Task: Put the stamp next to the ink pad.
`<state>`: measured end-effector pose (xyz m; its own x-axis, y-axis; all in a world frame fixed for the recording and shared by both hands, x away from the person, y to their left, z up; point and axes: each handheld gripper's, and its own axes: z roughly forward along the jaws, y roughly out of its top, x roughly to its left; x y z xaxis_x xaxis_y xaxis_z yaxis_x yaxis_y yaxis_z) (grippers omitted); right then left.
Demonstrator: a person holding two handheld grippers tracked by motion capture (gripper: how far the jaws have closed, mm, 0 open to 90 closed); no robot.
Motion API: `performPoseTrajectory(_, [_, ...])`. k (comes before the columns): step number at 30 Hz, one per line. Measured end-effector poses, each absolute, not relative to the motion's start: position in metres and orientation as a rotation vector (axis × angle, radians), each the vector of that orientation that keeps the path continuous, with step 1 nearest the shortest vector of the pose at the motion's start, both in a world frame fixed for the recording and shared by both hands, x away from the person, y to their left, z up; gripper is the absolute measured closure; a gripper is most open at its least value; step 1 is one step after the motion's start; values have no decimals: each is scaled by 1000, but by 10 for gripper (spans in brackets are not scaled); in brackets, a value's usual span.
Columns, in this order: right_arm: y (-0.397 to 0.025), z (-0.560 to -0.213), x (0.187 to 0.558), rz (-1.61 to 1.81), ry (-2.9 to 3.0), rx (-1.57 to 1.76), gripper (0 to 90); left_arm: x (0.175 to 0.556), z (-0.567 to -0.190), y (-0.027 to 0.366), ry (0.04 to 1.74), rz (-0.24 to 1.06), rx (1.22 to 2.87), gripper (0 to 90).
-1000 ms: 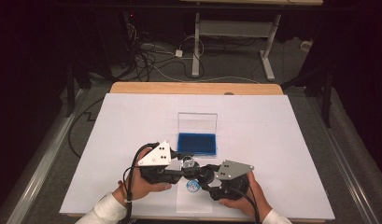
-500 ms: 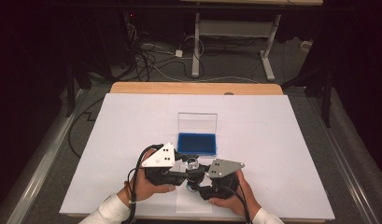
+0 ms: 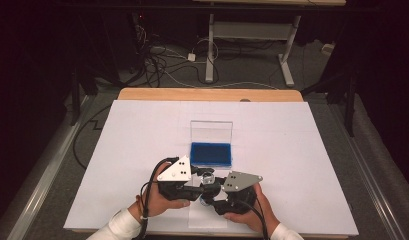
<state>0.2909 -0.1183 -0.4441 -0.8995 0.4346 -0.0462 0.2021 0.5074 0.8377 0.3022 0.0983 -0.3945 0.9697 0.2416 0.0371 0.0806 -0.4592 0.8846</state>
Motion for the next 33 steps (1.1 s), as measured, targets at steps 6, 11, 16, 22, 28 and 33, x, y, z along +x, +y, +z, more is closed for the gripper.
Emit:
performPoseTrajectory(6, [-119, -445, 291, 1333, 2507, 546, 384, 302, -392, 101, 232, 194, 2033, 543])
performPoseTrajectory(11, [-119, -443, 290, 1351, 2501, 543, 384, 302, -396, 98, 227, 189, 2047, 543])
performPoseTrajectory(16, [-118, -444, 289, 1339, 2502, 540, 384, 302, -397, 98, 230, 192, 2047, 543])
performPoseTrajectory(22, [-122, -444, 290, 1341, 2502, 551, 384, 303, -395, 100, 236, 200, 2036, 543])
performPoseTrajectory(28, [-120, -444, 288, 1347, 2501, 539, 384, 304, -398, 98, 222, 185, 2052, 543])
performPoseTrajectory(33, [-122, -443, 289, 1349, 2494, 542, 384, 306, -400, 99, 233, 178, 2054, 543])
